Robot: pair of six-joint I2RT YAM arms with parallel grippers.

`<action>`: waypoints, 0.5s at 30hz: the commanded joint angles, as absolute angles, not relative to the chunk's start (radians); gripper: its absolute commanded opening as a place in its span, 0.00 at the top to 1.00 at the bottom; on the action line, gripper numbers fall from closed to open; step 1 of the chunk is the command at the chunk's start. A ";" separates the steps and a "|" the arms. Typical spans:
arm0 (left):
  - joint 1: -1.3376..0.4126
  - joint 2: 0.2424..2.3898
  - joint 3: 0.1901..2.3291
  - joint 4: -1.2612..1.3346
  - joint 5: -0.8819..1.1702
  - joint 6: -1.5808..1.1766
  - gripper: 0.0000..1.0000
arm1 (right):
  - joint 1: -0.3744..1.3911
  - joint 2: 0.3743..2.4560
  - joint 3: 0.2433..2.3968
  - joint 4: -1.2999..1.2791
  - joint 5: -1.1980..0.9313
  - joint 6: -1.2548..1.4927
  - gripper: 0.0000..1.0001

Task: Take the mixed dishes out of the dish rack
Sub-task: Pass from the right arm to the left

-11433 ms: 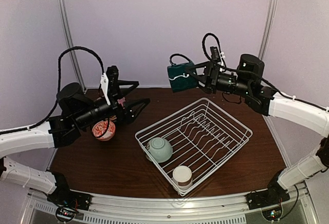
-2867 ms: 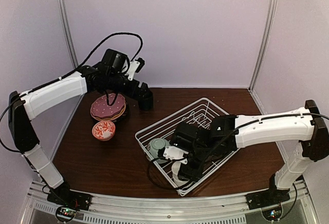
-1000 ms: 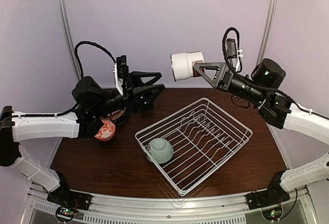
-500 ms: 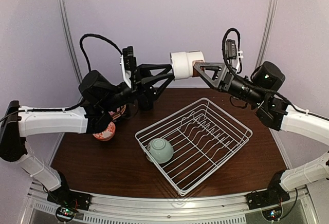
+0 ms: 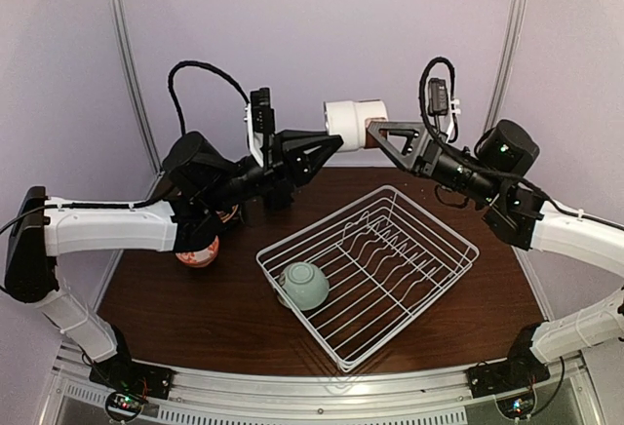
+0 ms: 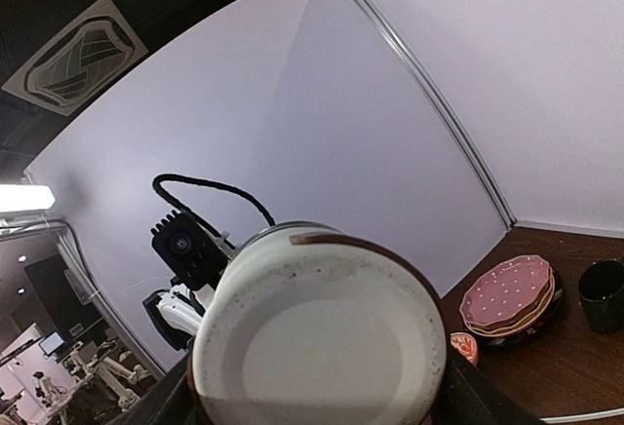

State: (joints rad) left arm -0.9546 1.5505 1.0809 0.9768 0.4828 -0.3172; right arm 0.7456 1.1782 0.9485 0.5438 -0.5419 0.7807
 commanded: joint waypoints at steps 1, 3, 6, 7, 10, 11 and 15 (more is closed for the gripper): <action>-0.959 1.531 1.104 0.969 0.465 -0.330 1.00 | 0.740 1.157 0.935 0.510 -0.527 0.733 0.15; -0.959 1.510 1.092 0.961 0.455 -0.322 1.00 | 0.731 1.138 0.928 0.489 -0.514 0.722 0.01; -0.957 1.477 1.082 0.939 0.445 -0.316 1.00 | 0.697 1.111 0.917 0.464 -0.507 0.714 0.00; -0.957 1.467 1.080 0.930 0.438 -0.317 1.00 | 0.683 1.103 0.911 0.461 -0.510 0.717 0.00; -0.953 1.436 1.070 0.904 0.420 -0.323 1.00 | 0.632 1.081 0.893 0.469 -0.537 0.738 0.00; -0.950 1.425 1.065 0.895 0.416 -0.328 1.00 | 0.616 1.074 0.888 0.470 -0.545 0.744 0.00; -0.935 1.379 1.094 0.707 0.344 -0.286 1.00 | 0.571 1.038 0.879 0.418 -0.556 0.722 0.00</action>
State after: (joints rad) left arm -0.9497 1.4429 1.0698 0.8375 0.4213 -0.3225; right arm 0.6071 1.0737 0.8993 0.4728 -0.5365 0.7364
